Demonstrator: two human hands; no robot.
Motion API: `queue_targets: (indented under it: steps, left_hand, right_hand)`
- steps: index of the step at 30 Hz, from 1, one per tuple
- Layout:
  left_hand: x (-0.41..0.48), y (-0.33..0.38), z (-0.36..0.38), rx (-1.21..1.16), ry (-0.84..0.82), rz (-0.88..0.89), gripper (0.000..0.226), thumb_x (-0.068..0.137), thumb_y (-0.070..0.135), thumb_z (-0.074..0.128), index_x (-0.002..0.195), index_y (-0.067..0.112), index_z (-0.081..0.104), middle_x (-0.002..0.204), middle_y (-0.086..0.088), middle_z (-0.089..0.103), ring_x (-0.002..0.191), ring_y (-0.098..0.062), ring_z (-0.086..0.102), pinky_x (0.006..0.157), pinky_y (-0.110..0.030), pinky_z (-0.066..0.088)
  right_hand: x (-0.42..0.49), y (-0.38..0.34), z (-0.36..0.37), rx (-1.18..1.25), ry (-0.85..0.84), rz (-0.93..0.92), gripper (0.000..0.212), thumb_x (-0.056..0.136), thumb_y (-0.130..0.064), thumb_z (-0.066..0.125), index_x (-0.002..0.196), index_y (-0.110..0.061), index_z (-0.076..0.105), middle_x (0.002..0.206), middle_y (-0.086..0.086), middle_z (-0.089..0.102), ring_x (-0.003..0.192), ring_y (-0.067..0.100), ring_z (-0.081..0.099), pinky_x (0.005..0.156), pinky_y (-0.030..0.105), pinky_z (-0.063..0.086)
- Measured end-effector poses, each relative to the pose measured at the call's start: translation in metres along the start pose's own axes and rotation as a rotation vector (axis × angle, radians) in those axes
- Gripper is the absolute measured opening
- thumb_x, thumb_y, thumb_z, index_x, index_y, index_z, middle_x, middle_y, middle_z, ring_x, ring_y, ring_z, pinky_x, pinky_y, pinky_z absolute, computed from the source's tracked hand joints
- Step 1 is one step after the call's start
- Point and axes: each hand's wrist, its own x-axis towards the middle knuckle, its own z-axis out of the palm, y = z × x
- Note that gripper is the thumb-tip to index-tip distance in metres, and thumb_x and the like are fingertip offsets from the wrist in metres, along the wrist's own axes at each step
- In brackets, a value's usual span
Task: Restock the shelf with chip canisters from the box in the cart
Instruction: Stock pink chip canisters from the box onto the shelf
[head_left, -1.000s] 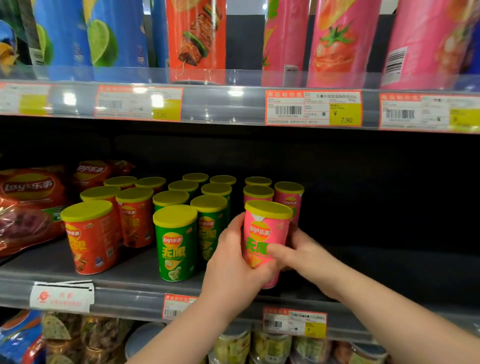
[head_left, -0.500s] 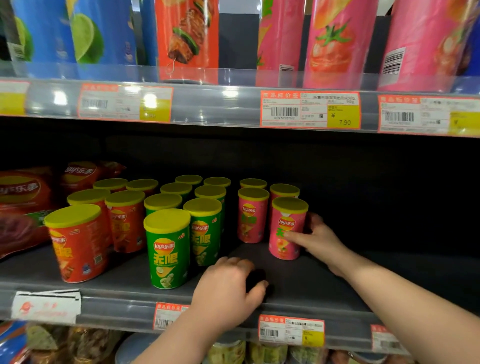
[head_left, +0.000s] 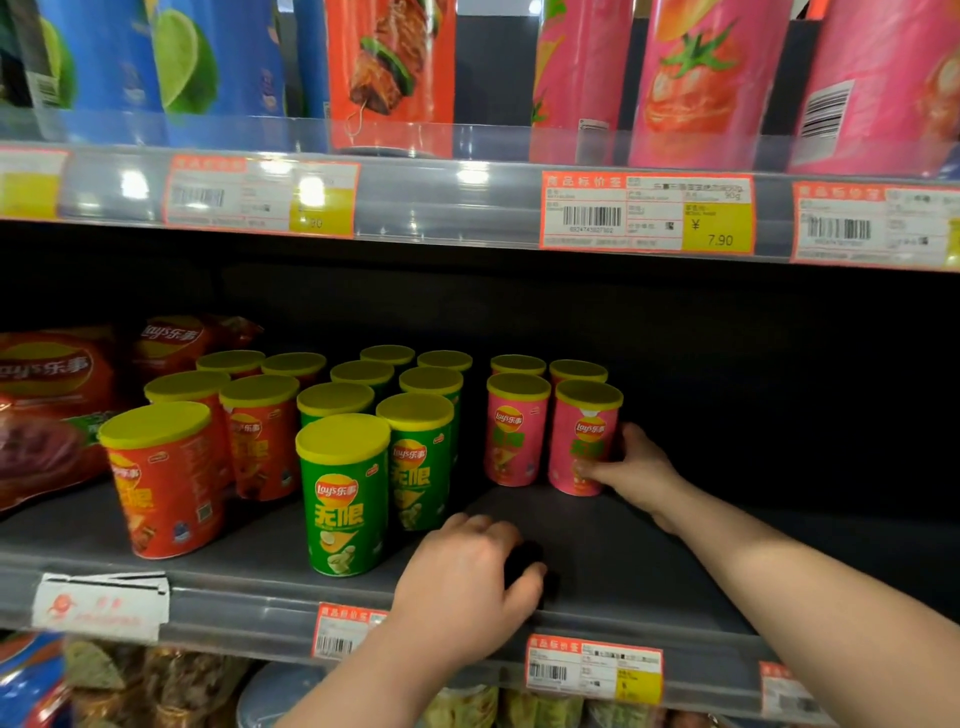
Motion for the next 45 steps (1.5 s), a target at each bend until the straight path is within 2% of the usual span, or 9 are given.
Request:
queue_targets:
  steps: [15, 17, 21, 24, 28, 33, 38, 41, 45]
  left_hand:
    - [-0.001, 0.000, -0.001, -0.003, 0.019, 0.036, 0.069, 0.072, 0.061, 0.015, 0.099, 0.021, 0.065, 0.101, 0.003, 0.065, 0.099, -0.019, 0.056, 0.079, -0.032, 0.046]
    - [-0.001, 0.002, -0.002, -0.015, 0.021, 0.033, 0.062, 0.074, 0.059, 0.020, 0.093, 0.021, 0.066, 0.094, 0.002, 0.066, 0.093, -0.020, 0.058, 0.074, -0.031, 0.047]
    - [-0.002, 0.001, -0.001, 0.022, 0.062, 0.052, 0.035, 0.076, 0.050, 0.041, 0.065, 0.024, 0.063, 0.064, 0.007, 0.061, 0.063, -0.015, 0.060, 0.048, -0.025, 0.046]
    - [-0.003, 0.002, -0.001, 0.018, 0.087, 0.084, 0.032, 0.077, 0.047, 0.043, 0.062, 0.024, 0.061, 0.060, 0.007, 0.059, 0.058, -0.015, 0.059, 0.044, -0.023, 0.043]
    - [-0.005, 0.000, -0.003, 0.028, 0.076, 0.121, 0.036, 0.081, 0.046, 0.040, 0.063, 0.023, 0.061, 0.062, 0.005, 0.060, 0.061, -0.018, 0.061, 0.047, -0.026, 0.045]
    - [-0.010, -0.001, -0.009, -0.011, 0.038, 0.177, 0.046, 0.086, 0.047, 0.028, 0.083, 0.019, 0.064, 0.085, -0.002, 0.066, 0.084, -0.024, 0.061, 0.066, -0.033, 0.046]
    - [-0.024, -0.006, -0.010, 0.034, 0.050, 0.199, 0.029, 0.080, 0.038, 0.045, 0.068, 0.021, 0.064, 0.063, 0.002, 0.060, 0.056, -0.023, 0.060, 0.048, -0.029, 0.045]
    - [-0.040, -0.007, -0.010, -0.010, 0.077, 0.248, 0.015, 0.073, 0.031, 0.058, 0.078, 0.019, 0.064, 0.072, 0.001, 0.061, 0.063, -0.025, 0.060, 0.053, -0.033, 0.045]
    - [-0.062, -0.008, -0.014, -0.003, 0.114, 0.285, 0.023, 0.067, 0.030, 0.072, 0.085, 0.017, 0.068, 0.089, -0.002, 0.065, 0.077, -0.026, 0.063, 0.062, -0.035, 0.050]
  right_hand:
    - [-0.003, 0.000, 0.002, -0.030, -0.017, 0.041, 0.065, 0.082, -0.018, 0.073, 0.138, -0.008, 0.042, 0.138, 0.013, 0.050, 0.124, 0.027, 0.050, 0.092, 0.028, 0.039]
    - [-0.007, 0.001, 0.003, -0.052, -0.011, 0.063, 0.063, 0.082, -0.018, 0.073, 0.136, -0.006, 0.044, 0.134, 0.014, 0.053, 0.121, 0.027, 0.052, 0.089, 0.027, 0.040]
    - [-0.014, 0.001, 0.002, -0.076, 0.007, 0.093, 0.062, 0.082, -0.014, 0.072, 0.136, -0.002, 0.043, 0.126, 0.017, 0.057, 0.115, 0.027, 0.055, 0.085, 0.027, 0.042]
    - [-0.023, 0.002, -0.001, -0.155, 0.006, 0.102, 0.066, 0.082, -0.017, 0.072, 0.139, -0.003, 0.042, 0.124, 0.015, 0.057, 0.114, 0.026, 0.055, 0.091, 0.029, 0.043]
    - [-0.044, 0.000, -0.002, -0.411, -0.069, 0.034, 0.053, 0.084, -0.028, 0.069, 0.132, -0.011, 0.051, 0.127, 0.009, 0.057, 0.115, 0.021, 0.056, 0.094, 0.026, 0.043]
    - [-0.086, -0.017, 0.007, -0.865, -0.167, -0.053, 0.042, 0.092, -0.048, 0.052, 0.126, -0.023, 0.055, 0.127, 0.000, 0.055, 0.116, 0.019, 0.053, 0.095, 0.031, 0.045]
    - [-0.126, -0.020, 0.017, -0.952, -0.116, -0.151, 0.036, 0.095, -0.047, 0.044, 0.117, -0.024, 0.060, 0.120, 0.003, 0.058, 0.110, 0.023, 0.055, 0.090, 0.035, 0.046]
    - [-0.148, -0.021, 0.023, -0.953, -0.054, -0.147, 0.035, 0.098, -0.042, 0.038, 0.117, -0.023, 0.060, 0.120, 0.003, 0.058, 0.109, 0.024, 0.056, 0.089, 0.039, 0.047]
    - [-0.179, -0.017, 0.032, -1.011, -0.022, -0.172, 0.036, 0.097, -0.037, 0.041, 0.130, -0.024, 0.048, 0.132, 0.001, 0.050, 0.120, 0.025, 0.049, 0.098, 0.040, 0.042]
